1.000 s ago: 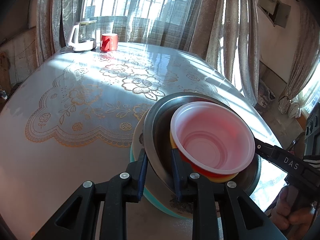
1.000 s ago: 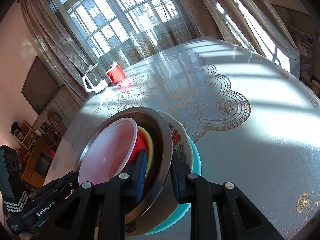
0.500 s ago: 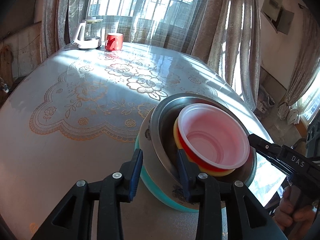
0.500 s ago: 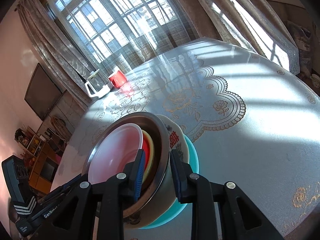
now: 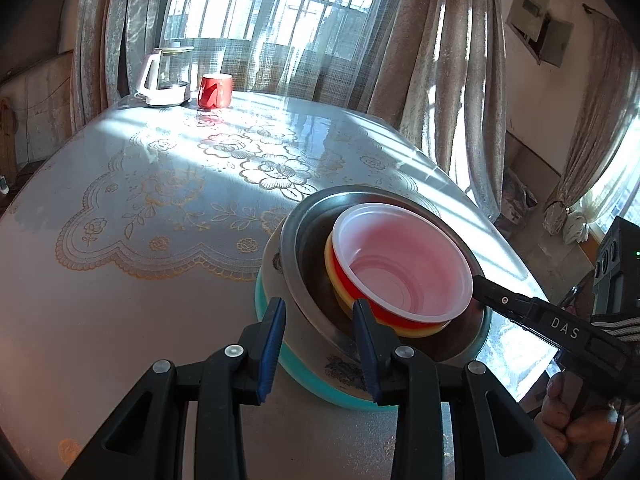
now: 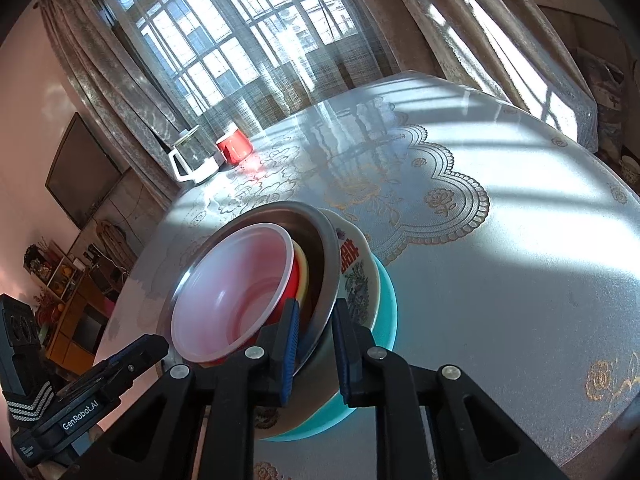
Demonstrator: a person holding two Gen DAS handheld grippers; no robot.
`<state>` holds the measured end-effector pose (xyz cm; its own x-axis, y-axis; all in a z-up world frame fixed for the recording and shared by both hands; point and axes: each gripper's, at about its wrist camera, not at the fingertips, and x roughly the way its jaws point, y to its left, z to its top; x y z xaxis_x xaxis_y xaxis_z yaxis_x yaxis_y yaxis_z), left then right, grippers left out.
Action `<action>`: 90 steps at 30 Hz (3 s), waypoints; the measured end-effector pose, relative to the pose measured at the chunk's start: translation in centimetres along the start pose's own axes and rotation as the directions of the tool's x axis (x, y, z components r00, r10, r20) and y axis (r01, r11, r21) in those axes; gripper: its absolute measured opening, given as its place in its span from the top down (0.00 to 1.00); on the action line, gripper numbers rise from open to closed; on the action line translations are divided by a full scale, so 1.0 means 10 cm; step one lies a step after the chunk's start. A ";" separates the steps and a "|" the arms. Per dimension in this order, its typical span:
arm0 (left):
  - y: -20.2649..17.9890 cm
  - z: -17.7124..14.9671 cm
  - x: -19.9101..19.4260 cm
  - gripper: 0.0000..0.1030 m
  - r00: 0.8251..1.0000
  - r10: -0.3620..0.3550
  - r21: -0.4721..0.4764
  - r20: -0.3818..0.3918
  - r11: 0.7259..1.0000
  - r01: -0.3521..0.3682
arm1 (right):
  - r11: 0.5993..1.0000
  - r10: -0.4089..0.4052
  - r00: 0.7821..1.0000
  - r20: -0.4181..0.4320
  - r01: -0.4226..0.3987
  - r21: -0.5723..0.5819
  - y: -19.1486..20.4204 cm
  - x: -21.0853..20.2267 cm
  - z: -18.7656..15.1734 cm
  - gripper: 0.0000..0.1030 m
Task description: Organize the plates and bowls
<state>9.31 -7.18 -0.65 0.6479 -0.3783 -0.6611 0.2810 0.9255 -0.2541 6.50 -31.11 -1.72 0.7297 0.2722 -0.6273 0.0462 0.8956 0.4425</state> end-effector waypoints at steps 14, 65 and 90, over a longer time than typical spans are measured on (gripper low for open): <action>0.01 -0.06 -0.05 0.55 0.998 0.060 -0.004 0.010 0.998 -0.060 | 0.999 -0.028 1.000 -0.004 0.028 -0.024 0.04 -0.01 -0.02 0.82; 0.11 -0.31 -0.52 0.17 0.948 0.290 -0.045 0.130 0.957 -0.287 | 0.950 -0.193 0.965 0.175 0.229 -0.214 0.68 -0.27 -0.43 0.63; 0.10 -0.29 -0.58 0.14 0.948 0.285 -0.032 0.141 0.958 -0.284 | 0.951 -0.178 0.969 0.170 0.214 -0.225 0.74 -0.25 -0.44 0.63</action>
<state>3.76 -4.00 0.88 0.7943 -0.0975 -0.5997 0.0631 0.9949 -0.0782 2.01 -23.64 0.30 0.8148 0.0446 -0.5780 0.0469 0.9887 0.1424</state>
